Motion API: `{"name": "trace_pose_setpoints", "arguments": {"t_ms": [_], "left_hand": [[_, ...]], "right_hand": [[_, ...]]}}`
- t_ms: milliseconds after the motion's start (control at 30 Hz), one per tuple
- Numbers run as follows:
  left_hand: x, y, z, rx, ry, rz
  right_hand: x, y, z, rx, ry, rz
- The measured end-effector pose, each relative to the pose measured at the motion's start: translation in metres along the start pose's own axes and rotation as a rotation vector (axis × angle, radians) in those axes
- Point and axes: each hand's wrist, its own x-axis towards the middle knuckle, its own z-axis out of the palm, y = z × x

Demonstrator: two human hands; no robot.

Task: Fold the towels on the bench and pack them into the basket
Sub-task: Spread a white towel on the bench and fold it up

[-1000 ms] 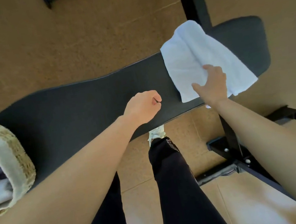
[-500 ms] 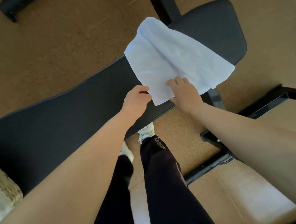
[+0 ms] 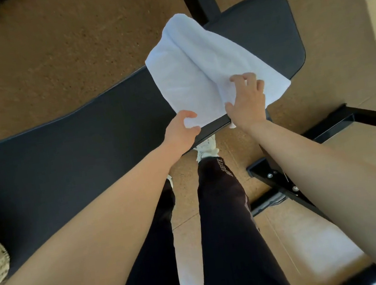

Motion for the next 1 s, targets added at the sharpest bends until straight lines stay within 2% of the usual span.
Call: {"name": "trace_pose_setpoints", "arguments": {"t_ms": [100, 267, 500, 533, 600, 667, 700, 800, 867, 1000], "left_hand": [[0.001, 0.005, 0.003, -0.039, 0.117, 0.026], [-0.008, 0.029, -0.007, -0.187, 0.352, 0.126], [-0.021, 0.05, -0.029, -0.431, 0.566, 0.06], [-0.026, 0.053, -0.033, -0.504, 0.57, 0.04], [-0.038, 0.059, -0.038, -0.593, 0.553, 0.021], [-0.054, 0.068, -0.041, -0.707, 0.487, 0.035], [-0.063, 0.073, -0.043, -0.784, 0.443, 0.045], [-0.089, 0.083, -0.052, -0.975, 0.35, 0.093], [-0.103, 0.083, -0.061, -1.074, 0.357, 0.121], [-0.127, 0.062, -0.09, -1.178, 0.589, 0.065]], "right_hand": [[0.008, 0.015, 0.0, -0.078, -0.117, -0.014], [0.032, 0.025, -0.005, -0.082, -0.106, -0.098], [0.046, 0.037, -0.027, 0.056, -0.107, -0.032], [0.042, 0.033, -0.033, 0.129, -0.115, -0.067], [0.024, 0.017, -0.044, 0.228, -0.138, -0.264], [0.002, -0.002, -0.042, 0.165, -0.176, -0.437], [-0.007, -0.011, -0.038, 0.11, -0.184, -0.459], [-0.017, -0.023, -0.028, 0.005, -0.088, -0.344], [-0.012, -0.022, -0.03, 0.006, -0.032, -0.234], [-0.009, -0.02, -0.048, 0.149, 0.058, -0.08]]}}
